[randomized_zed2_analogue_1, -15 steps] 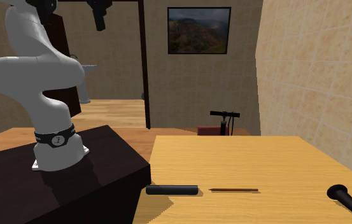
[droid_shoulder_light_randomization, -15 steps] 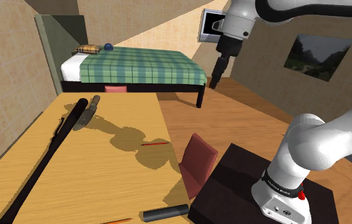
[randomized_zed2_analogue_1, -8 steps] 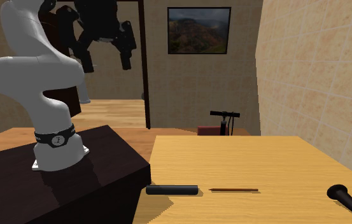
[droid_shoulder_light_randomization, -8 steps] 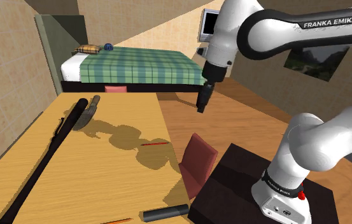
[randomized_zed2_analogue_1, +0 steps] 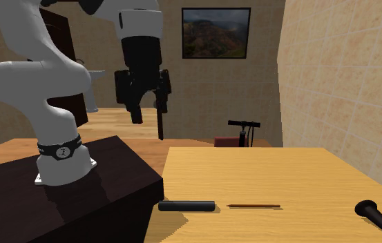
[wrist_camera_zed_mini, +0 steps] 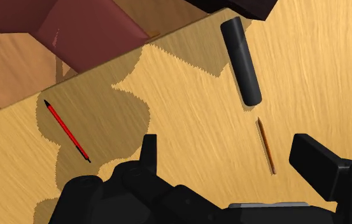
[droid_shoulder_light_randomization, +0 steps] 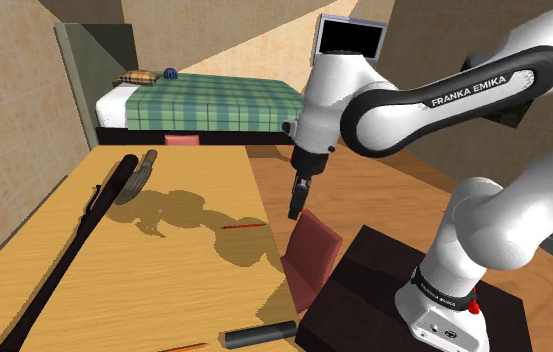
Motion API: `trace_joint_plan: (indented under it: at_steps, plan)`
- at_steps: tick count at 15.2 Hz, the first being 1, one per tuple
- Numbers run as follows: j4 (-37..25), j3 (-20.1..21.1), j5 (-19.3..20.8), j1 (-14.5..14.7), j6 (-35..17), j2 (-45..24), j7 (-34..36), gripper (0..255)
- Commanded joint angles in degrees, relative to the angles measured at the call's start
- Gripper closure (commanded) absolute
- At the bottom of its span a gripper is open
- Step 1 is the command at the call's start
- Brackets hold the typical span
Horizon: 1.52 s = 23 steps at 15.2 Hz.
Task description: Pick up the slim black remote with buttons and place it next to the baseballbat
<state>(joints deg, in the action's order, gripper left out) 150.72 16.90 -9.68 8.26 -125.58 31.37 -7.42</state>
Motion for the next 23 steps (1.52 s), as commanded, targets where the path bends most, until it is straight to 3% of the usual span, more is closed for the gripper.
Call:
trace_joint_plan:
  at_steps: [1,7,11,14,17,20,23]
  plan:
    - [1.7,1.4,-0.1,0.7,-3.8,-2.2,0.0,0]
    - [3.1,6.9,2.3,1.0,-15.9,-13.8,2.5,0]
    - [2.5,10.9,8.1,-0.3,-23.7,-23.2,7.0,0]
    - [1.2,13.0,17.1,-1.6,-28.7,-31.1,13.5,0]
    - [-1.2,11.7,29.9,-0.5,-32.2,-39.5,22.8,0]
    - [-4.5,6.8,41.3,4.6,-34.5,-47.3,31.2,0]
    - [-8.4,1.4,49.4,10.6,-36.5,-54.5,37.3,0]
